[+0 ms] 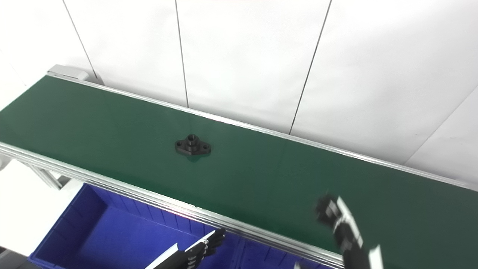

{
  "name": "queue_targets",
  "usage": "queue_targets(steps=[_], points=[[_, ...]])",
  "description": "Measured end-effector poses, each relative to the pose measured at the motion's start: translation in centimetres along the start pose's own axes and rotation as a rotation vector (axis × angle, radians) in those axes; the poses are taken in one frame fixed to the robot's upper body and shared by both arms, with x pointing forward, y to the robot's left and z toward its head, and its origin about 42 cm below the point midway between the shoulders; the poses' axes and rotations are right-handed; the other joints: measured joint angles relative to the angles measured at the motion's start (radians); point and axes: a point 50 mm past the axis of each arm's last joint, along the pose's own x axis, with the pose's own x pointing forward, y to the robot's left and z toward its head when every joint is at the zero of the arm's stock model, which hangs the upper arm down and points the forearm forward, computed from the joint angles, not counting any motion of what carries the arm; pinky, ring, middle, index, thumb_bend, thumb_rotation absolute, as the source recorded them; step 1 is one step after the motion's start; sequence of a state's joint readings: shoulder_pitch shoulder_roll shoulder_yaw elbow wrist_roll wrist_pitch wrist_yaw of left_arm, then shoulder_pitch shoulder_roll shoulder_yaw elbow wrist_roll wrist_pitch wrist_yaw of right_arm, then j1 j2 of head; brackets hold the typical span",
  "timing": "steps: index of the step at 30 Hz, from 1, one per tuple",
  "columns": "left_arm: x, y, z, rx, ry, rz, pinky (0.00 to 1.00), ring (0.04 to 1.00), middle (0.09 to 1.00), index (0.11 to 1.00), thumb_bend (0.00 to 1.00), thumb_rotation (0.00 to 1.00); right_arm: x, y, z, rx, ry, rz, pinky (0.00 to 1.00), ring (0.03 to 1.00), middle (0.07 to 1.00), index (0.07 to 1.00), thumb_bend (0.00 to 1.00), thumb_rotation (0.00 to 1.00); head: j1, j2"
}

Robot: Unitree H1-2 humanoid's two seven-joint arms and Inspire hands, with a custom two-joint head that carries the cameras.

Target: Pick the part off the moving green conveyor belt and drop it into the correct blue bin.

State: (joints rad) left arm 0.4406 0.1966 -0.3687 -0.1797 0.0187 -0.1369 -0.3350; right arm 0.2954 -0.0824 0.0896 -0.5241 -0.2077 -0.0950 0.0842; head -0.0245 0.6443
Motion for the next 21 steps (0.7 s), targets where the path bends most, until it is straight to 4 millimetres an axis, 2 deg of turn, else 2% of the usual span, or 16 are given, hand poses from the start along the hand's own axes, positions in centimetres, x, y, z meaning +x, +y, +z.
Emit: queue_targets(steps=[2, 4, 5, 8, 11, 15, 18, 21], points=[[0.1, 0.0, 0.0, -0.006, -0.002, 0.0, 1.0, 1.0, 1.0, 1.0, 0.89, 0.61, 2.5, -0.4, 0.2, -0.055, -0.002, 0.005, 0.73, 0.817, 0.871, 0.89, 0.88, 0.57, -0.002, -0.003], [0.1, 0.1, -0.1, -0.01, 0.0, 0.001, 0.94, 1.0, 1.0, 1.0, 0.89, 0.61, 4.6, -0.8, 0.5, -0.109, 0.004, 0.014, 0.74, 0.817, 0.873, 0.89, 0.89, 0.55, -0.008, -0.009], [0.1, 0.1, -0.2, -0.011, 0.004, 0.0, 0.98, 1.0, 1.0, 1.0, 0.89, 0.61, 5.5, -0.8, 0.6, -0.127, 0.004, 0.016, 0.74, 0.816, 0.868, 0.888, 0.91, 0.51, -0.009, -0.015], [0.1, 0.0, -0.8, -0.017, 0.02, 0.001, 1.0, 1.0, 1.0, 1.0, 0.89, 0.61, 8.7, -0.6, -0.3, -0.141, 0.062, 0.036, 0.74, 0.81, 0.854, 0.882, 0.95, 0.46, -0.008, -0.02], [0.2, 0.1, -0.7, -0.017, 0.016, 0.001, 1.0, 1.0, 1.0, 1.0, 0.9, 0.61, 11.6, -0.1, -1.0, -0.166, 0.113, 0.048, 0.7, 0.803, 0.84, 0.889, 0.96, 0.46, -0.023, -0.034], [0.4, 0.2, -0.6, -0.015, 0.01, -0.002, 1.0, 1.0, 1.0, 1.0, 0.9, 0.6, 15.2, 1.1, -1.3, -0.224, 0.143, 0.083, 0.69, 0.794, 0.822, 0.89, 0.98, 0.45, -0.049, -0.038], [0.4, 0.3, -0.5, -0.034, 0.004, 0.003, 1.0, 1.0, 1.0, 1.0, 0.9, 0.6, 17.2, 2.1, -1.5, -0.273, 0.151, 0.113, 0.67, 0.77, 0.806, 0.882, 0.99, 0.46, -0.055, -0.038], [0.3, 0.3, -0.6, -0.05, 0.001, 0.005, 1.0, 1.0, 1.0, 1.0, 0.89, 0.59, 19.0, 3.3, -2.2, -0.336, 0.199, 0.15, 0.59, 0.735, 0.794, 0.872, 0.99, 0.47, -0.064, -0.052]])
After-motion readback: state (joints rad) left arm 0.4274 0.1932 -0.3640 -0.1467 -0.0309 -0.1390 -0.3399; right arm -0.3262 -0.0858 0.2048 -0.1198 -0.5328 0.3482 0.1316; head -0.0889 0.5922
